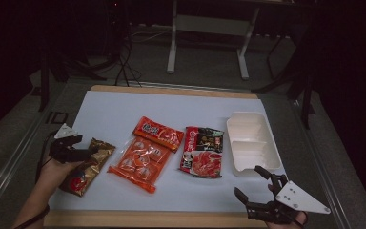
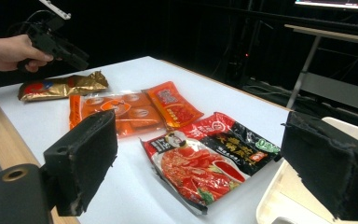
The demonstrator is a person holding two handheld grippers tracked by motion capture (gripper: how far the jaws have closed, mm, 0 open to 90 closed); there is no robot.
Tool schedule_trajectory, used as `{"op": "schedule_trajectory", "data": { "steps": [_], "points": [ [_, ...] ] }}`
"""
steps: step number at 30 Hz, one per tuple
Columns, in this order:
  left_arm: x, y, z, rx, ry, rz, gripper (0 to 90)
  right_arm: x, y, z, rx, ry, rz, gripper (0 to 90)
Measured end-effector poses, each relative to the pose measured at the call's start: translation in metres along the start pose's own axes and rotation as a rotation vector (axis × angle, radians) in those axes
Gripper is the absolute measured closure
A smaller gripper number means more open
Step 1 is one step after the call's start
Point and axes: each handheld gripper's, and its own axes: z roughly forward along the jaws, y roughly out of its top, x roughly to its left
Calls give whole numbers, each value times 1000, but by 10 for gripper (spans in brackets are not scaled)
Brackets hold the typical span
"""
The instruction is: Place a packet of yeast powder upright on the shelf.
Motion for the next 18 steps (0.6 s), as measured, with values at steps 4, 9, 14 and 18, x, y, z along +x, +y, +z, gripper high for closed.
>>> {"op": "schedule_trajectory", "data": {
  "steps": [4, 9, 14, 18],
  "points": [
    [6, 0, 8, 22, 3, -13, 186, -1, 0, 0, 0, -1, 6, 105],
    [11, -2, 19, 60, 4, -22, 186, -1, -1, 2, 8, 3, 3, 105],
    [14, -3, 26, 83, -20, -48, 188, -2, -1, 3, 11, 7, 8, 105],
    [12, -5, 35, 148, -36, -40, 210, 0, -1, 3, 13, 1, 1, 105]
  ]
}}
